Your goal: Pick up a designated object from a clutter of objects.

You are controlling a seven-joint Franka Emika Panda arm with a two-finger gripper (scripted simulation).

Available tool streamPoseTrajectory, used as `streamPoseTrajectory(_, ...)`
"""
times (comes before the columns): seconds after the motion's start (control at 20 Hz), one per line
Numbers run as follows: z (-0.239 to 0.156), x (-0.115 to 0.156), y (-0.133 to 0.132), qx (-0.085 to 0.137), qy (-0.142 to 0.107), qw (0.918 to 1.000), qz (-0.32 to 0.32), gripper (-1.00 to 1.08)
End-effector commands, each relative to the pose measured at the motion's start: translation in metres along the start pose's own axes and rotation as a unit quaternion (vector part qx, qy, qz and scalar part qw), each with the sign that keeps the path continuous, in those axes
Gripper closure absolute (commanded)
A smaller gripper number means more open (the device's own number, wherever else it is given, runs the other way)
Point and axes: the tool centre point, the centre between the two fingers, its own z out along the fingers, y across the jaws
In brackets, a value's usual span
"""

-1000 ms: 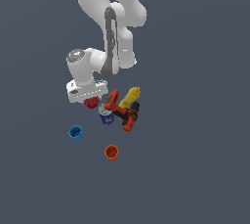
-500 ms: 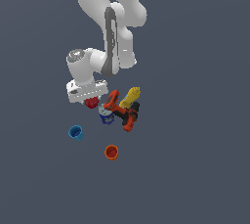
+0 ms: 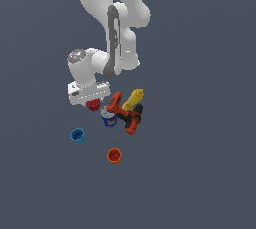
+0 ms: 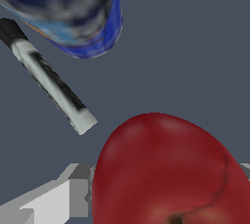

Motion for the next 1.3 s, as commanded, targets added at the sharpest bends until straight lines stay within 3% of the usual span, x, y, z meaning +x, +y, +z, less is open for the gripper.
streamPoseTrajectory(0.0,-0.007,0.004,0.002,-0.001,0.001,1.0000,0.000,1.08)
streamPoseTrajectory(0.45,-0.053,0.027,0.015,-0.002,0.000,1.0000,0.001,1.08)
streamPoseTrajectory(1.25,-0.187,0.096,0.051,-0.002,0.000,1.0000,0.001,1.08)
